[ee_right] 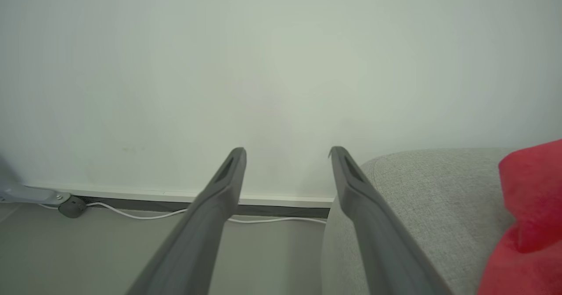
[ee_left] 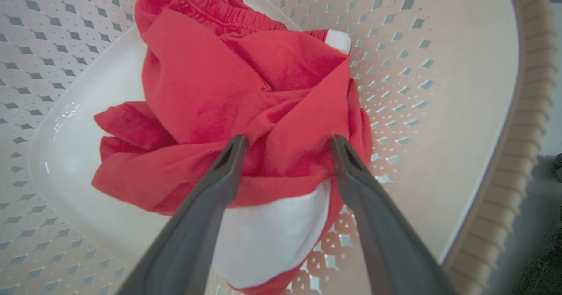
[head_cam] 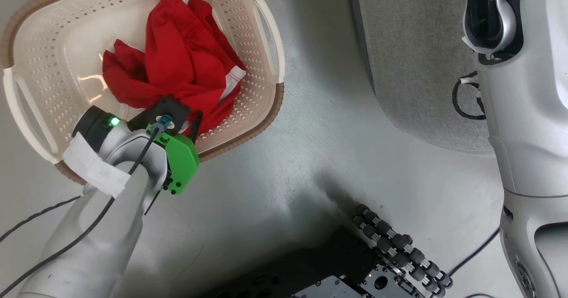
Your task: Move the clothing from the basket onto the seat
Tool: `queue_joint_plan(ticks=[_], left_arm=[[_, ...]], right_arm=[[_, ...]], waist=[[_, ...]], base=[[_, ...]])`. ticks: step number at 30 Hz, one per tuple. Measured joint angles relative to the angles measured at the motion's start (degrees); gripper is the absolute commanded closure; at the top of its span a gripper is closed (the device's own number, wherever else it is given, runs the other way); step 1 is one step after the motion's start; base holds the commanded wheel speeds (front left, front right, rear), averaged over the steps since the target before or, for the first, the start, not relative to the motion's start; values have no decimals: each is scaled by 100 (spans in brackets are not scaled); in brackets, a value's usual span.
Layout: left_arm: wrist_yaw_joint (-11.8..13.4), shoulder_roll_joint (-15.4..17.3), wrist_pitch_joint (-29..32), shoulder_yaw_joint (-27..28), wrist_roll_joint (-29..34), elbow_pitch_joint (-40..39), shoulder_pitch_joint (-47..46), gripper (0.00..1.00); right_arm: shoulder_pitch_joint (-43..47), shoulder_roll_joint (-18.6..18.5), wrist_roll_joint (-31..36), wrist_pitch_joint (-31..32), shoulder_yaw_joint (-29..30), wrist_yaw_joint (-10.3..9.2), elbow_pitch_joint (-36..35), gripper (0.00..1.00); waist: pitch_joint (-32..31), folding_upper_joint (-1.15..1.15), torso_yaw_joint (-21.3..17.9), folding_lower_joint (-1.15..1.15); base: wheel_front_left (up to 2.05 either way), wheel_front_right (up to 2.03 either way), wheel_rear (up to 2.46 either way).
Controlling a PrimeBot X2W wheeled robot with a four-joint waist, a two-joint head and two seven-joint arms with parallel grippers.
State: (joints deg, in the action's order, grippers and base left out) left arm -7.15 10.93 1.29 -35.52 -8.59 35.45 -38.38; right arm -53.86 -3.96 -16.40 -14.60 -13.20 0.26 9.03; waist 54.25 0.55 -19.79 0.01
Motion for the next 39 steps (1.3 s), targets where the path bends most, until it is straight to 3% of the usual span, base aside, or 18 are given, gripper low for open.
queue_joint_plan(ticks=[10,12,13,22,39], left_arm=[[0,107,124,-154,-29,219,-234,2],[0,125,125,-177,-29,265,-252,80],[0,129,125,-192,-29,287,-258,100],[-16,96,-115,-374,-67,309,-338,100],[-16,-469,-1312,-125,-508,331,-397,100]], right_arm=[[-88,38,-20,0,8,20,5,0],[-93,42,-20,0,8,20,3,0],[-93,43,-20,0,9,20,3,0],[-91,51,-11,0,80,19,73,0],[705,-35,341,-1,216,75,644,0]], waist=[[93,0,-139,0],[97,0,-154,-1],[98,0,-161,0],[-48,0,-158,0],[-948,0,270,0]], base=[[0,0,0],[0,0,0],[0,0,0],[0,0,0],[0,0,0]])
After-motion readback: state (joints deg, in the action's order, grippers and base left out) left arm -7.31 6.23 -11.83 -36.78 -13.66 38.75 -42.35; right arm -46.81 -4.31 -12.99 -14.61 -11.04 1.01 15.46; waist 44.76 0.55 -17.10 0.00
